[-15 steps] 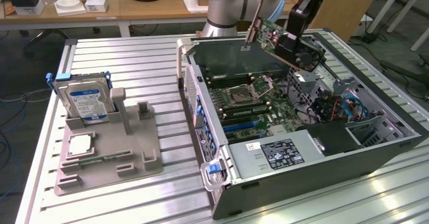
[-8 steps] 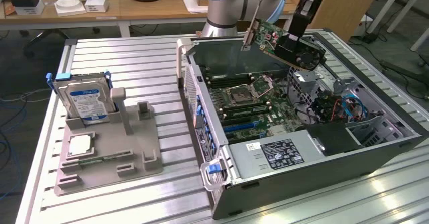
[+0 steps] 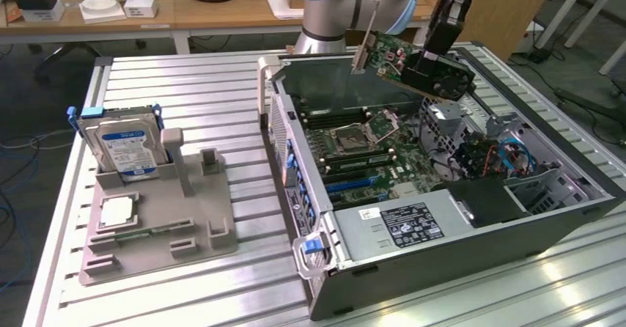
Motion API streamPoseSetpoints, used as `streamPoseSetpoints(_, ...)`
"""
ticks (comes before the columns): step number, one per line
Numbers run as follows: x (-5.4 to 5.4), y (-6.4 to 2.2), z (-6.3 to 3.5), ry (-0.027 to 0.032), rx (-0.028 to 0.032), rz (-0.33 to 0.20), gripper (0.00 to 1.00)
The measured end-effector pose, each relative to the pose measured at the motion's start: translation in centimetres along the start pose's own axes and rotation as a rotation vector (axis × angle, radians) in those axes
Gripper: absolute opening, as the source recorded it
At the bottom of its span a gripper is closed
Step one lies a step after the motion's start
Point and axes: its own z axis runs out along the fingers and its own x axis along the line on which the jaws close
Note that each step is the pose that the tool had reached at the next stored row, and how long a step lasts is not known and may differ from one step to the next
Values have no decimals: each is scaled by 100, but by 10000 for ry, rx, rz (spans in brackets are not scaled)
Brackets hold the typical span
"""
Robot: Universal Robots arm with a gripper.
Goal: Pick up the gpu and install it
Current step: 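Insert the gpu into the slot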
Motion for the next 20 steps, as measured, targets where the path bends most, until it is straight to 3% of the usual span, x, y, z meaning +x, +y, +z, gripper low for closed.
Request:
streamPoseSetpoints(8, -1, -1, 6, 38, 29, -1279, 26)
streamPoseSetpoints(10, -1, -1, 11, -44, 154, -1377, 26)
streamPoseSetpoints(13, -1, -1, 16, -229, 459, -1480, 26)
streamPoseSetpoints(14, -1, -1, 23, -260, 506, -1522, 26)
streamPoseSetpoints(20, -1, -2, 51, -247, 512, -2556, 26)
